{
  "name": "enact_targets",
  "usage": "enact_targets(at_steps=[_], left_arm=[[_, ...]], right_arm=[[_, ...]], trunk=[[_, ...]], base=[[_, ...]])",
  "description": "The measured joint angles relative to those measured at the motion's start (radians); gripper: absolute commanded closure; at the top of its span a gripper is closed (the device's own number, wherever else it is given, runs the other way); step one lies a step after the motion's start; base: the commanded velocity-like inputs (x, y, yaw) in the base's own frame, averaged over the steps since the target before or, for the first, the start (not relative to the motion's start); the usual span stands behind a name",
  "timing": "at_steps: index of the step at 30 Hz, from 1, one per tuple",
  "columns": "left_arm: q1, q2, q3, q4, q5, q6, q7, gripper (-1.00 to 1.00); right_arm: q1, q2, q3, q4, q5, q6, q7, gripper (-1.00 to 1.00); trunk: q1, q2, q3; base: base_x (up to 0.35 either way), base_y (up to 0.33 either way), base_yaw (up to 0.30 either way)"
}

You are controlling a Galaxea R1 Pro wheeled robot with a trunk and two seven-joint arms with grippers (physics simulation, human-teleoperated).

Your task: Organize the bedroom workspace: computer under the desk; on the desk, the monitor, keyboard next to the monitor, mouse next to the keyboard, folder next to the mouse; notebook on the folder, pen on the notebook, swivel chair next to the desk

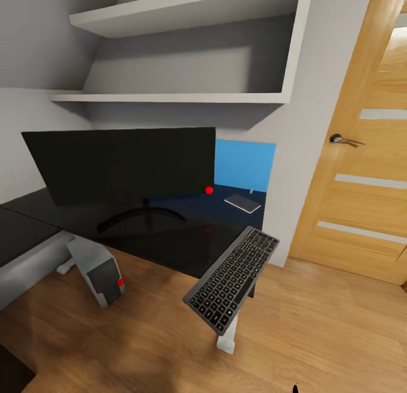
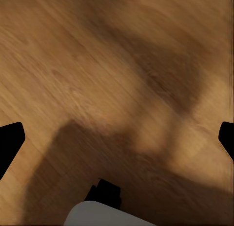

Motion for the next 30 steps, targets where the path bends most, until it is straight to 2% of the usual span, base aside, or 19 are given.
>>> enact_targets(at_steps=[4, 7, 17, 23, 30], left_arm=[[0.0, 0.0, 0.0, 0.0, 0.0, 0.0, 0.0, -1.0], [0.0, 0.0, 0.0, 0.0, 0.0, 0.0, 0.0, -1.0], [0.0, 0.0, 0.0, -0.001, 0.0, 0.0, 0.0, -1.0], [0.0, 0.0, 0.0, 0.0, 0.0, 0.0, 0.0, -1.0], [0.0, 0.0, 0.0, 0.0, 0.0, 0.0, 0.0, -1.0]], right_arm=[[0.0, 0.0, 0.001, 0.002, -0.002, -0.069, 0.0, -1.0], [0.0, -0.001, 0.0, 0.003, -0.005, -0.093, 0.0, -1.0], [0.0, 0.001, 0.001, 0.003, -0.005, -0.1, 0.0, -1.0], [0.0, 0.0, -0.002, 0.003, -0.006, -0.103, 0.0, -1.0], [0.0, 0.0, -0.006, 0.003, -0.008, -0.103, 0.0, -1.0]], trunk=[[0.0, 0.0, -0.001], [0.0, 0.0, -0.001], [0.0, 0.0, -0.001], [0.0, 0.0, -0.001], [0.0, 0.0, -0.001]], base=[[0.0, -0.05, 0.0], [0.0, -0.008, 0.0], [0.002, -0.004, 0.025], [0.098, -0.09, 0.194], [0.226, -0.153, 0.218]])
